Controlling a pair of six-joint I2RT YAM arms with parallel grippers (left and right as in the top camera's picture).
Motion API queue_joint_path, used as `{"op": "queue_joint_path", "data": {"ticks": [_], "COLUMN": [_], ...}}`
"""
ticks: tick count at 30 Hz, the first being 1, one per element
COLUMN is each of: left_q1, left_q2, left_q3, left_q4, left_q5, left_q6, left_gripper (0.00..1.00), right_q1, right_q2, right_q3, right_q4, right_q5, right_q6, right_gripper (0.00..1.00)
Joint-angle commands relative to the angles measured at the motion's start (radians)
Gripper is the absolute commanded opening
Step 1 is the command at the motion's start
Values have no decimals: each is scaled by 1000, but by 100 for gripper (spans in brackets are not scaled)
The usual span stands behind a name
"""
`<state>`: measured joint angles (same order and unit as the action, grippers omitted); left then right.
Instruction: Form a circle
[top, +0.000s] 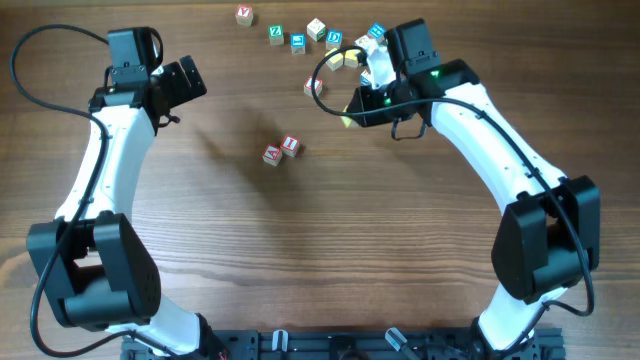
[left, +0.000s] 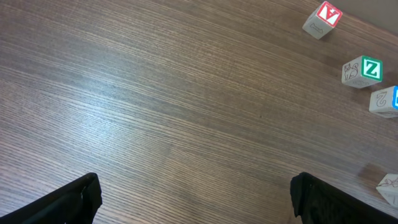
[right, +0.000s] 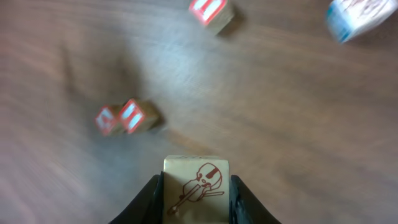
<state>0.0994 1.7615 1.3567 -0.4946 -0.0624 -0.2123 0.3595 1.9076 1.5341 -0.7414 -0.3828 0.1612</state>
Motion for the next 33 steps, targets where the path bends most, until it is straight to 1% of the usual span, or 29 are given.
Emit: {"op": "queue_joint_path", "data": {"ticks": [1, 5, 10, 13, 18, 22, 26, 29, 31, 33], "left_q1": [2, 2, 2, 2, 2, 2, 2, 2, 2, 2], "left_q2": [-9, -9, -9, -9, -9, -9, -9, -9, -9, -9], "left_q3": [5, 5, 5, 5, 5, 5, 5, 5, 5, 5], "left_q4": [0, 0, 0, 0, 0, 0, 0, 0, 0, 0], "left_q5": [1, 1, 1, 1, 1, 1, 1, 1, 1, 1], "left_q6": [-9, -9, -9, -9, -9, -9, -9, -9, -9, -9], "left_gripper": [100, 100, 100, 100, 100, 100, 100, 100, 100, 100], "right_q1": [32, 69, 112, 116, 115, 115, 114, 114, 114, 114], "right_q2": [21, 21, 21, 21, 21, 21, 21, 21, 21, 21], "right_q3": [-91, -208, -357, -392, -398, -398, -398, -398, -398, -398], "right_q4": [26, 140, 364, 413, 409, 408, 386, 385, 385, 385], "right_q5": [-75, -75, -89, -89, -43, -42, 5, 6, 6, 10], "right_q6": [113, 236, 385, 416, 418, 418, 476, 475, 475, 475], "right_gripper": [11, 11, 9, 9, 11, 21, 25, 32, 40, 42]}}
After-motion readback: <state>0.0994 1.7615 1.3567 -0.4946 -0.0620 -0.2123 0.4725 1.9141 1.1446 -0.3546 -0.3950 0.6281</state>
